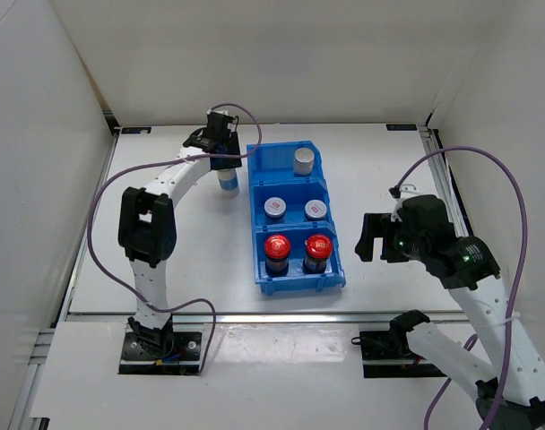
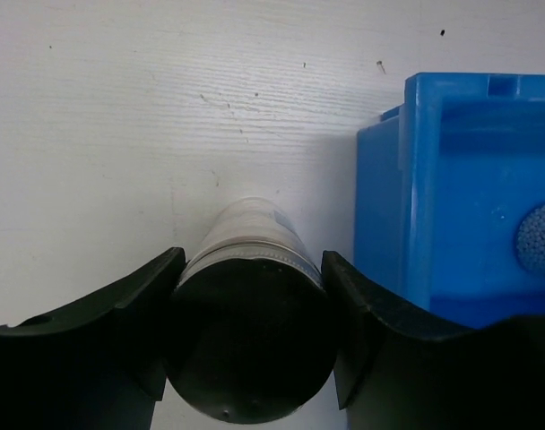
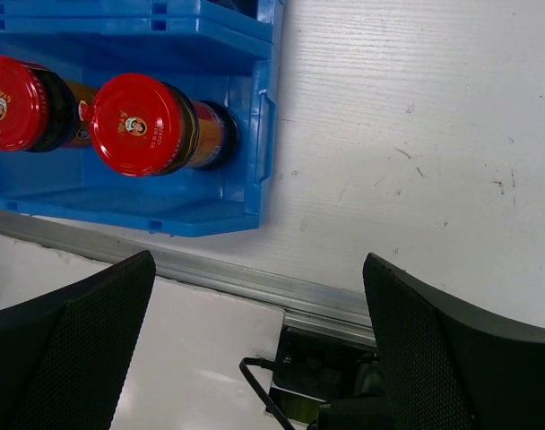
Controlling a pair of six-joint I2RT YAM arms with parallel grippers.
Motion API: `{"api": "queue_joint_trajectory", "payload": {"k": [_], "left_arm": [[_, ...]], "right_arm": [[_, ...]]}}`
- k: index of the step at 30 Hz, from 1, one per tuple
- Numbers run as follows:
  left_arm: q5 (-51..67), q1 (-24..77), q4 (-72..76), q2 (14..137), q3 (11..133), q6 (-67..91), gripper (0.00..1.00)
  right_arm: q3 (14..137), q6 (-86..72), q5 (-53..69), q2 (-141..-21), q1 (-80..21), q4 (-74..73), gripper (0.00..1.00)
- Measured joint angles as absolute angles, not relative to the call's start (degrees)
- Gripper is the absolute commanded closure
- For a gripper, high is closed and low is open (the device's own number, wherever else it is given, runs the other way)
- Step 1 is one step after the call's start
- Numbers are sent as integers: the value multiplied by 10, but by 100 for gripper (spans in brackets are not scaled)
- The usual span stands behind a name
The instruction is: Organize the condiment bottles
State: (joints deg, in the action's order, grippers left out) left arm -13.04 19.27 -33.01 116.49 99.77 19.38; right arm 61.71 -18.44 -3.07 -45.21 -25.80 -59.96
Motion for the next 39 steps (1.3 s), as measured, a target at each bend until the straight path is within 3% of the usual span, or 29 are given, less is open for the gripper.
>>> {"api": "queue_joint_trajectory", "payload": {"k": [2, 3, 5, 13, 18, 32, 35, 39], "left_arm": [[-133, 194, -336, 1162, 997, 193, 62], [-135, 197, -340, 1159, 997, 194, 78], [-146, 201, -353, 1148, 998, 194, 89], [-243, 274, -375, 1097, 1123, 183, 89], [-230, 326, -344, 1086, 1197, 176, 89], [-229, 350, -356, 1207, 1181, 173, 83], [-229, 350, -364, 1216, 1169, 175, 76], [-229, 350, -364, 1217, 1168, 175, 52]], "right_arm": [[617, -186, -32, -454, -258, -600, 0], [617, -187, -33, -455, -258, -599, 0], [617, -188, -35, -458, -258, -599, 0], [617, -189, -37, -465, -258, -599, 0], [617, -190, -39, -467, -261, -599, 0], [617, -190, -40, -468, -263, -599, 0], [617, -190, -39, -468, -263, -599, 0], [617, -190, -39, -468, -263, -599, 0]]}}
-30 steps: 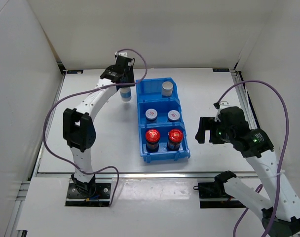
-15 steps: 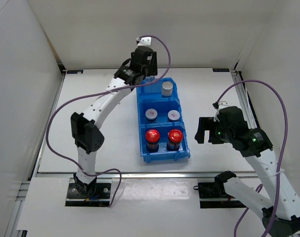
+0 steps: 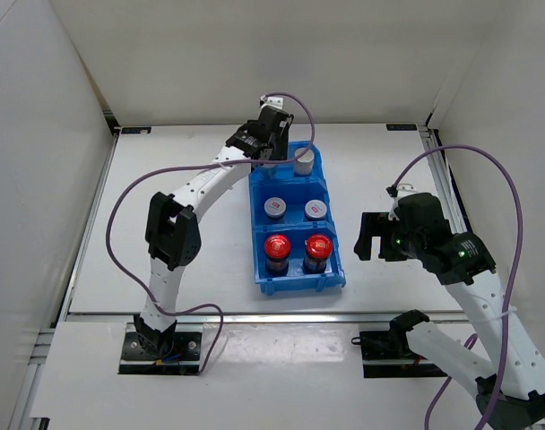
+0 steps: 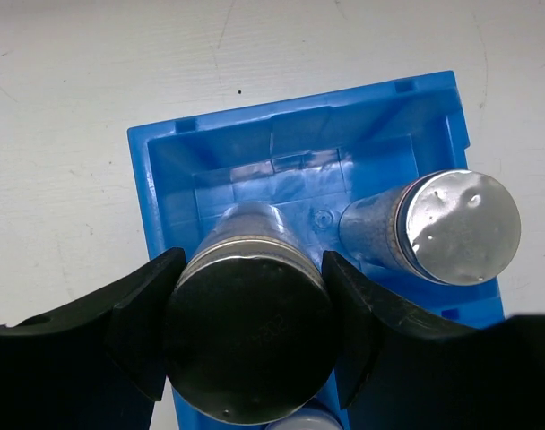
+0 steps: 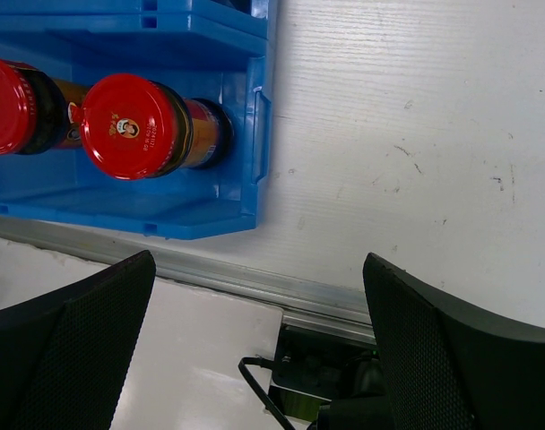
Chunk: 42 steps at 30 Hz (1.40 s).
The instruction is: Organize the condiment bottles
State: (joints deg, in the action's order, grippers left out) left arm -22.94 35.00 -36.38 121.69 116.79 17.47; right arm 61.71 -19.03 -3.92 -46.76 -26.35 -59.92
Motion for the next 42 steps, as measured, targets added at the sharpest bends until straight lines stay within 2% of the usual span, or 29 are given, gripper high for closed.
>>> {"api": "queue_joint_trajectory", "payload": {"k": [2, 6, 13, 19, 24, 26, 29, 36, 42], "left_arm": [[-229, 350, -359, 1218, 1168, 175, 41], [-229, 350, -355, 1221, 1165, 179, 26], [-216, 337, -342, 1226, 1136, 199, 18], [-208, 327, -335, 1224, 1121, 209, 0], [-232, 331, -339, 1173, 1089, 189, 0], [-248, 333, -345, 1116, 1063, 175, 0], [-283, 336, -331, 962, 971, 154, 0], [-339, 339, -269, 464, 650, 115, 0], [-315, 350, -302, 206, 424, 82, 0]], "right_arm": [[617, -190, -39, -468, -263, -599, 0], [617, -190, -39, -468, -263, -599, 0], [617, -190, -39, -467, -263, -599, 0], [617, -190, -39, -467, -263, -599, 0], [617, -191, -46, -466, -263, -599, 0], [617, -193, -51, -464, -263, -599, 0], [617, -197, -62, -455, -263, -602, 0], [644, -207, -95, -397, -263, -626, 0], [678, -214, -166, -400, -264, -643, 0]]}}
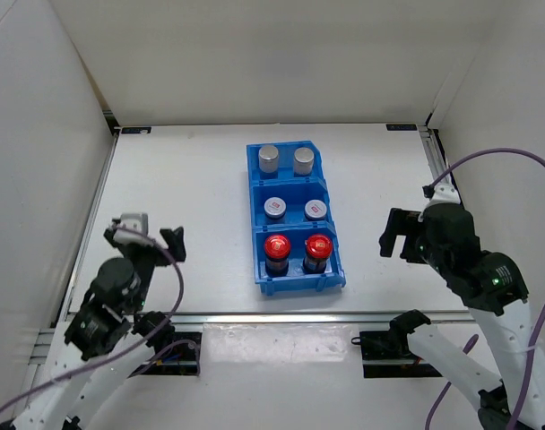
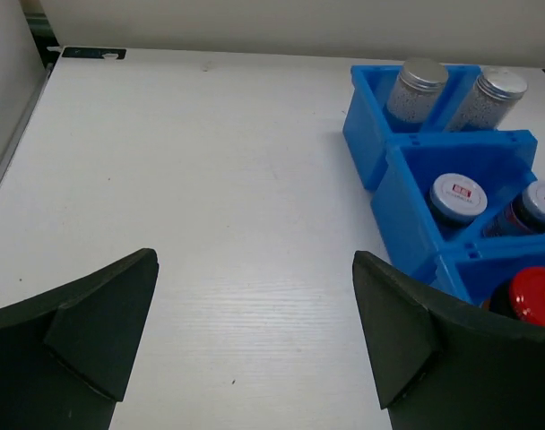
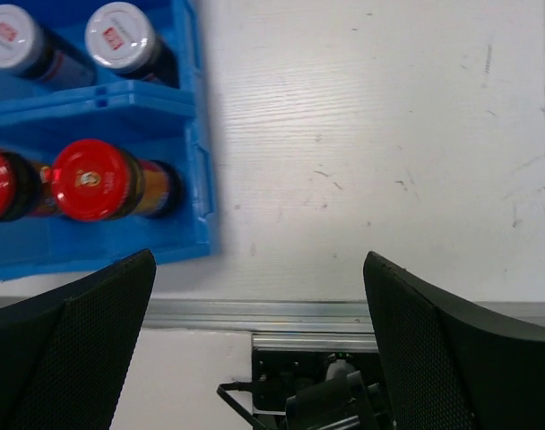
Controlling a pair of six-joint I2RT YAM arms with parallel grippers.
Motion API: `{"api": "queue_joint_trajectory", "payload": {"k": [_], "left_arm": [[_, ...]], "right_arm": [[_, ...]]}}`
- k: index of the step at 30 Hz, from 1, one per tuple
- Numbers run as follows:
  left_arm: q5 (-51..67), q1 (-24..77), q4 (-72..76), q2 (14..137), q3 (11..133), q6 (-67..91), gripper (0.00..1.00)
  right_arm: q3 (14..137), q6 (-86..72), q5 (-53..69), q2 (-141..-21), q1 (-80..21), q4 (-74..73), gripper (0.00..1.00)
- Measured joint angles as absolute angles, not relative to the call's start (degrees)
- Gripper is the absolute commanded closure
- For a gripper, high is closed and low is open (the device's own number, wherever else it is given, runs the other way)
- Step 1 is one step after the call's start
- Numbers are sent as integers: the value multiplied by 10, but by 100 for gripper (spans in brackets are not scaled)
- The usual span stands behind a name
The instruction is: Organize the condiment bottles
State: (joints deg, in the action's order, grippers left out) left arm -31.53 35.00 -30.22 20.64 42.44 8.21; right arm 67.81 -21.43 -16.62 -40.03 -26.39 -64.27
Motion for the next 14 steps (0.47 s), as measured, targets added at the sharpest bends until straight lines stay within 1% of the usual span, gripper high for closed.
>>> {"api": "queue_joint_trajectory", "payload": {"k": [3, 6, 9, 14], "left_arm": [[-310, 354, -320, 84, 360, 72, 0], [-326, 354, -308, -1, 346, 65, 0], [-338, 354, -288, 19, 349, 59, 0], [-331, 358, -284, 105, 349, 53, 0]], "right_arm": [[672, -223, -193, -410, -264, -649, 0], [658, -226, -202, -409, -264, -648, 0], [656, -232, -210, -409, -264, -650, 0], [652, -234, -207, -408, -264, -645, 0]]}}
